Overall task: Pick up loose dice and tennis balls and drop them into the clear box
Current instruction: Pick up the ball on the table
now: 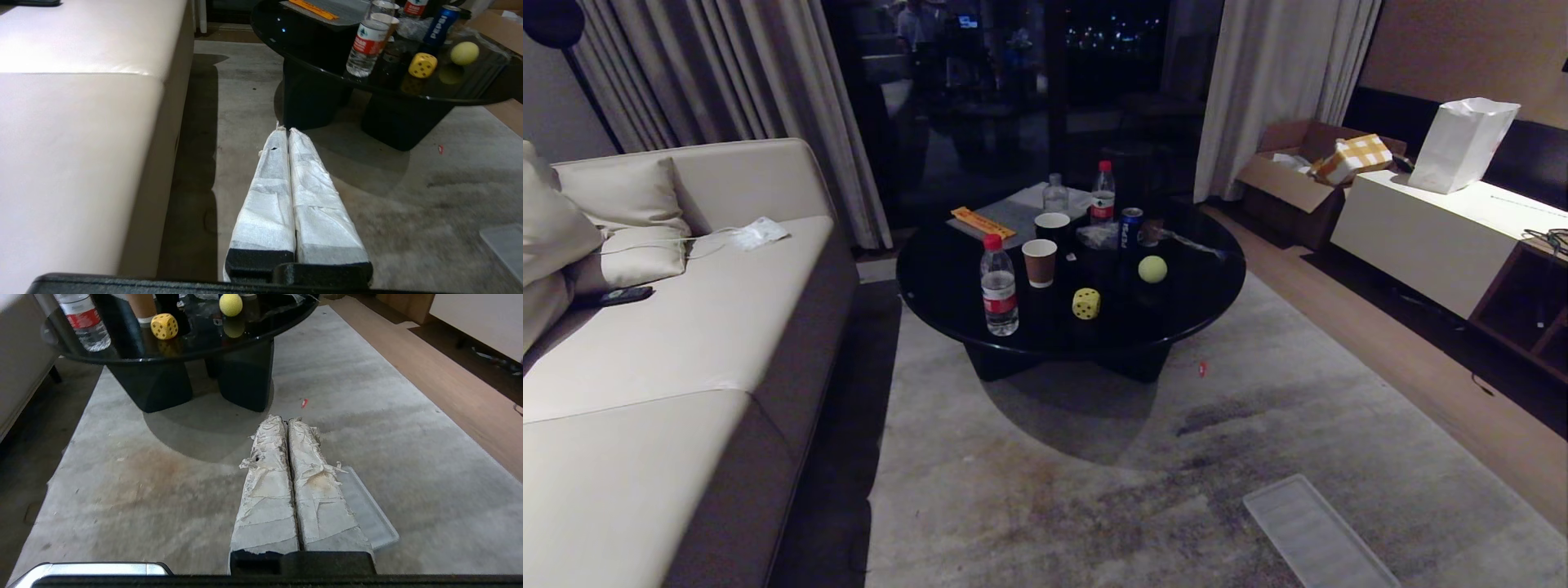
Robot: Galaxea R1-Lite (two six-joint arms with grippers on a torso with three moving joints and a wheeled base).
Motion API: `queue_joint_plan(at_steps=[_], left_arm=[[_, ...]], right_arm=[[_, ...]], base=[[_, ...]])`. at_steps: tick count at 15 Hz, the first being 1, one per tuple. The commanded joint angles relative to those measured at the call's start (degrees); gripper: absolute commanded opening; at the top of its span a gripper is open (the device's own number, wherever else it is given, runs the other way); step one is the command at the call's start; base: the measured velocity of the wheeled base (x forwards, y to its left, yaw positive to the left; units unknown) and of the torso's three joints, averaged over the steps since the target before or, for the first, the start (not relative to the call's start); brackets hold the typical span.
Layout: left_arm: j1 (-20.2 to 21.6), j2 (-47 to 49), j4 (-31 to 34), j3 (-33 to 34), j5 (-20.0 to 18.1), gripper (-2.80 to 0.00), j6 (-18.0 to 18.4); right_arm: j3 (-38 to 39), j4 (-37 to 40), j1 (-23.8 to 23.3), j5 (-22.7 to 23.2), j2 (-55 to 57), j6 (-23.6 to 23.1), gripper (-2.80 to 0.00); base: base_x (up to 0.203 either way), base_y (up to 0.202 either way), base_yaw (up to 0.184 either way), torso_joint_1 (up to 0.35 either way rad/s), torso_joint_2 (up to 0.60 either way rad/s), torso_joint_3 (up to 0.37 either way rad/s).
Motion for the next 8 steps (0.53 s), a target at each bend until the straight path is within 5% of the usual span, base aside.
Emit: queue_joint_plan(at_steps=[1, 8], left_arm=[[0.00, 0.09, -0.02, 0.09, 0.04, -2.80, -0.02], [0.00, 0.09, -0.02, 0.09, 0.04, -2.80, -0.02]], right_arm=[[0.44, -0.05, 0.02, -0.01, 0.07, 0.02, -2.80], [0.44, -0.05, 0.02, -0.01, 0.07, 0.02, -2.80]], base=[[0.185, 0.000, 0.000, 0.007, 0.00, -0.002], [0.184, 0.000, -0.001, 0.001, 0.00, 0.003]])
